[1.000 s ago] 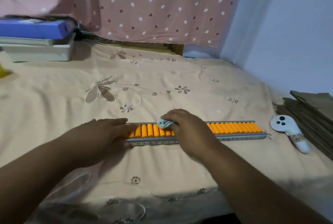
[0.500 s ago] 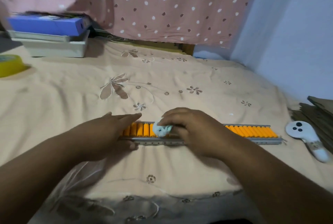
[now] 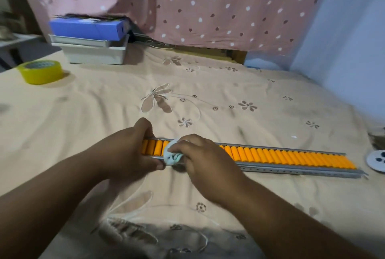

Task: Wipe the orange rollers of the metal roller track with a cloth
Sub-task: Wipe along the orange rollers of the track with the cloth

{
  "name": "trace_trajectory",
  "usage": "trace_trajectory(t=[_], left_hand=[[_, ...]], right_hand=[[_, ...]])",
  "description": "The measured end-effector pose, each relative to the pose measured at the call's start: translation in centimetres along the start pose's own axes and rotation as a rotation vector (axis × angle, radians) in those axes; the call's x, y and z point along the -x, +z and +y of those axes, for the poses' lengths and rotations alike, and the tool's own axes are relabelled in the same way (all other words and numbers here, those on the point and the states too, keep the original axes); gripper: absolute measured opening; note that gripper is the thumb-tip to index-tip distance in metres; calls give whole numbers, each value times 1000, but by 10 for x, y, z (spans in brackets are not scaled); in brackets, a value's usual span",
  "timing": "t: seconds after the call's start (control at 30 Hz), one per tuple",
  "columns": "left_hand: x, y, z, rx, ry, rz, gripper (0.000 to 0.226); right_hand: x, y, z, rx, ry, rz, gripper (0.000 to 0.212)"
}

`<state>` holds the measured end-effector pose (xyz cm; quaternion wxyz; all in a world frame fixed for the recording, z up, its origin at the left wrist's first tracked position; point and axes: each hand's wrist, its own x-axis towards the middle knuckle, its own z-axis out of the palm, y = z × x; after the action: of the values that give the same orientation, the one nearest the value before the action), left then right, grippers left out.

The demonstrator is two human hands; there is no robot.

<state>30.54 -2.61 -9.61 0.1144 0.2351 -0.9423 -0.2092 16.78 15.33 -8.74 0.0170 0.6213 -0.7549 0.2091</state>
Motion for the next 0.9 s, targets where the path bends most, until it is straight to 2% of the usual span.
trace_trajectory(t=[0.1, 0.13, 0.2, 0.3, 0.4, 0.53, 0.6, 0.8, 0.83, 0.9], left_hand=[[1, -1, -10, 84, -1, -16, 69], [2, -2, -14, 106, -1, -25, 69], [5, -5, -22, 135, 0, -33, 70], [9, -6, -31, 194, 16, -26, 81], [10, -2, -35, 283, 13, -3, 89], [9, 3, -40, 337, 38, 36, 86], [8, 3, -41, 322, 47, 39, 85], [11, 2, -37, 243, 36, 45, 82], [11, 1, -36, 221, 26, 37, 83], [13, -2, -31, 158, 17, 23, 85]], right_hand=[[-6, -30, 9, -238, 41, -180, 32], [-9, -38, 10, -333, 73, -183, 31], [-19, -42, 11, -442, 112, -59, 32], [-44, -22, 4, -371, 136, 70, 31], [-63, 9, -17, -292, 88, 57, 32], [-57, 38, -45, -75, -13, 30, 48], [-51, 37, -46, -35, -35, 27, 45], [-13, -10, -33, -308, -64, -237, 28], [3, -16, -26, -366, -26, -237, 28], [39, -29, -8, -522, 50, -125, 32]])
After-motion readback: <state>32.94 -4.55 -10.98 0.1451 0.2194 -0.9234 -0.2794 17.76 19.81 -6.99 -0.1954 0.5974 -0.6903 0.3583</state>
